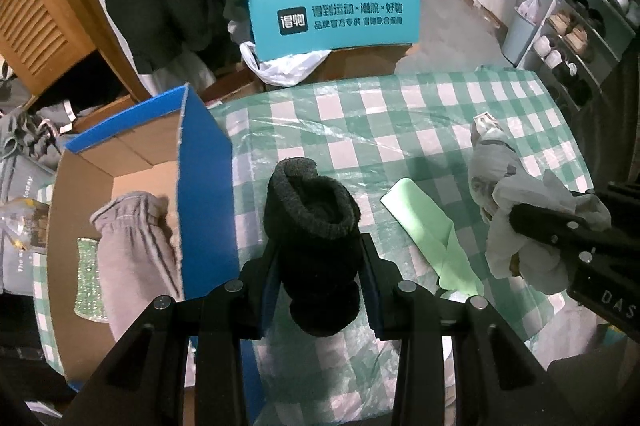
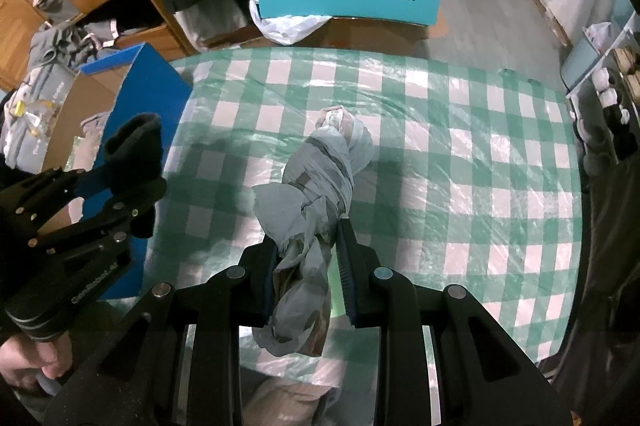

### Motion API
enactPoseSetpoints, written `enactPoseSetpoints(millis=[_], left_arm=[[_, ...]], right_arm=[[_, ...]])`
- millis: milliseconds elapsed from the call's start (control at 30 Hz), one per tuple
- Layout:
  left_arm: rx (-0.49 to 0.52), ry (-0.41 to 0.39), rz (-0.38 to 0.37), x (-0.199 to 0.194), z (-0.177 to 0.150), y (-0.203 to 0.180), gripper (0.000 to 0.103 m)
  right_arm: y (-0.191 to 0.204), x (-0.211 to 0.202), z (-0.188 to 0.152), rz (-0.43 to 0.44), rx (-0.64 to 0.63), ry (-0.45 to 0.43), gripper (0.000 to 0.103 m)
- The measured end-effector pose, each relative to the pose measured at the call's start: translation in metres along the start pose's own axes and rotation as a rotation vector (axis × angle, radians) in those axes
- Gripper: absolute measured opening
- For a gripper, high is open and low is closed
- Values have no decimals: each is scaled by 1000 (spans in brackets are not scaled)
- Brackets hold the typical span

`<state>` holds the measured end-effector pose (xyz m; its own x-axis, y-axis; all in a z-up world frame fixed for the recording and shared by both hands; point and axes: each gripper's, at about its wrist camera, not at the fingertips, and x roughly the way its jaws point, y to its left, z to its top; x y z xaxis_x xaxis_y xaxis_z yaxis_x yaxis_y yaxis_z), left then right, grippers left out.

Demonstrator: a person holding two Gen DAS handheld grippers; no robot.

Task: Organize soft objects
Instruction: 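Carry the black sock with the left gripper while the right gripper carries the patterned cloth to the box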

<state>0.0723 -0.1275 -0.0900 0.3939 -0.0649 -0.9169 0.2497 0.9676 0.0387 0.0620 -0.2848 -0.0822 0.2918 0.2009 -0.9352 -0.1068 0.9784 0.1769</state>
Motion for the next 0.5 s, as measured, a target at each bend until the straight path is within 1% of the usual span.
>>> enactPoseSetpoints(millis=[500], left_arm=[[2,-56,26,-32,-14,18,36]], right_arm=[[25,-20,1,16,-44,-35,25]])
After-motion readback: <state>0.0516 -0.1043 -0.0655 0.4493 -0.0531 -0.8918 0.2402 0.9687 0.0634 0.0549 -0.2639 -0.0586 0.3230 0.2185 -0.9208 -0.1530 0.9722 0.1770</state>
